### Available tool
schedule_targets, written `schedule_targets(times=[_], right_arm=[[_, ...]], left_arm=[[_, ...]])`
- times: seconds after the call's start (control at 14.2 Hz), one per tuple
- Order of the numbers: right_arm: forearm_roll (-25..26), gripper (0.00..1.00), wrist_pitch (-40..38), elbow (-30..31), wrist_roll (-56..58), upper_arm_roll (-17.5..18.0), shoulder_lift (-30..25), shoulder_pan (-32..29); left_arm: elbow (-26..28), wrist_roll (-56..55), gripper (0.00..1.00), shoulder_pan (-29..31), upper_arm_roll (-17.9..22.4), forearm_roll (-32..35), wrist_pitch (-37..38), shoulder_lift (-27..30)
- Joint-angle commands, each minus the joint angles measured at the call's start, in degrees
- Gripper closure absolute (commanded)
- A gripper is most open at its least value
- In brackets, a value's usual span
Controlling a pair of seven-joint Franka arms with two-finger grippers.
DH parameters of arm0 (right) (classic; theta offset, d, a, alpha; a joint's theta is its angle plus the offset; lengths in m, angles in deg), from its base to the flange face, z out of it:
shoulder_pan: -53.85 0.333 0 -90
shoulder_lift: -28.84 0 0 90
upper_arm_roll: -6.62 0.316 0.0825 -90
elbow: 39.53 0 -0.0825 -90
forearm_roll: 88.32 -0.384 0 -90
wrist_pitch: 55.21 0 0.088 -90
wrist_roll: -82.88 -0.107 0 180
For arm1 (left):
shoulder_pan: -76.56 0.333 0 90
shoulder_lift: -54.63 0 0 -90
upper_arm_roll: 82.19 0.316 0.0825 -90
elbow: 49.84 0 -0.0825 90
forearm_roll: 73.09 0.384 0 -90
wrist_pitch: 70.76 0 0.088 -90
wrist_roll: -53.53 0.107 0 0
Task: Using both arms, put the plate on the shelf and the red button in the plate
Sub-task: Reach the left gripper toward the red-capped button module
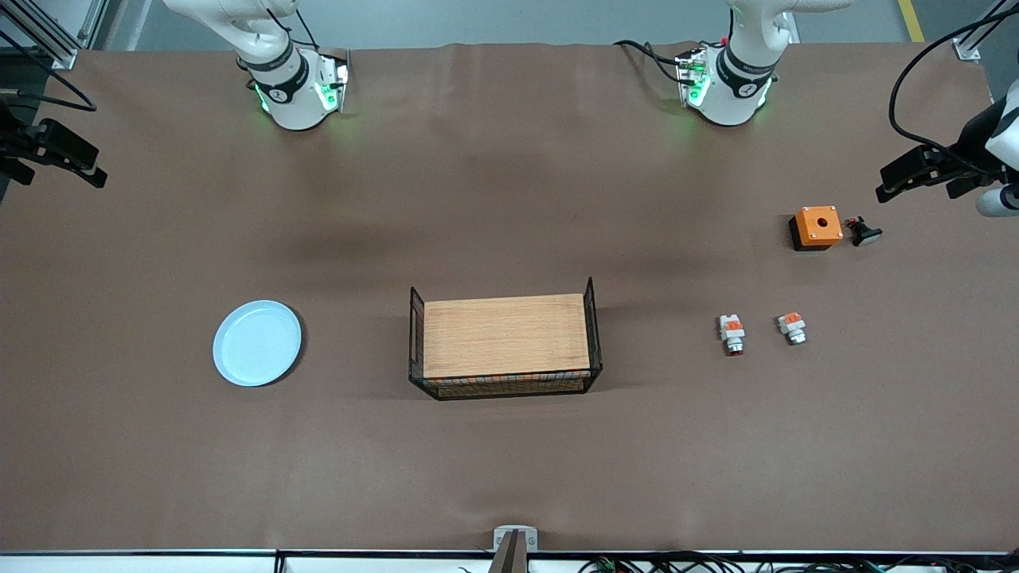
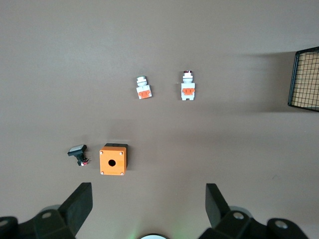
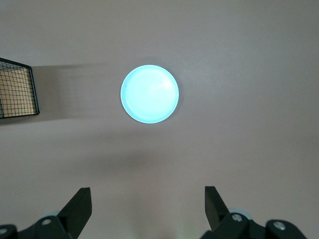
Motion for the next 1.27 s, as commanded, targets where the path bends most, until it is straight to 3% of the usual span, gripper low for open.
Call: schedule_targets(times=[0.0,0.64,0.78,1.2], right_arm=[[1.1,0.00,0.3,1.7,-0.3,0.2,-1.9,-0.1],[1.1,0.00,0.4,1.7,-0.3,0.3,-1.8,-0.1],[1.1,0.00,-1.0,1.0,-0.3,0.3,-1.6,-0.2],[1.1,0.00,-0.6,0.8,-0.7,0.3,-1.5,-0.2]], left_arm=[[-1.0,1.6,0.00,0.2,0.0,0.1,1.1,-0.4],[-1.1,0.9,0.00,0.2,0.0,-1.0,1.1,-0.9],[-1.0,0.4,0.00,0.7,0.2,-6.7,1.1,-2.2],[-0.1,-0.9,0.00,0.0,0.0,-7.8,-0.8,-9.2]])
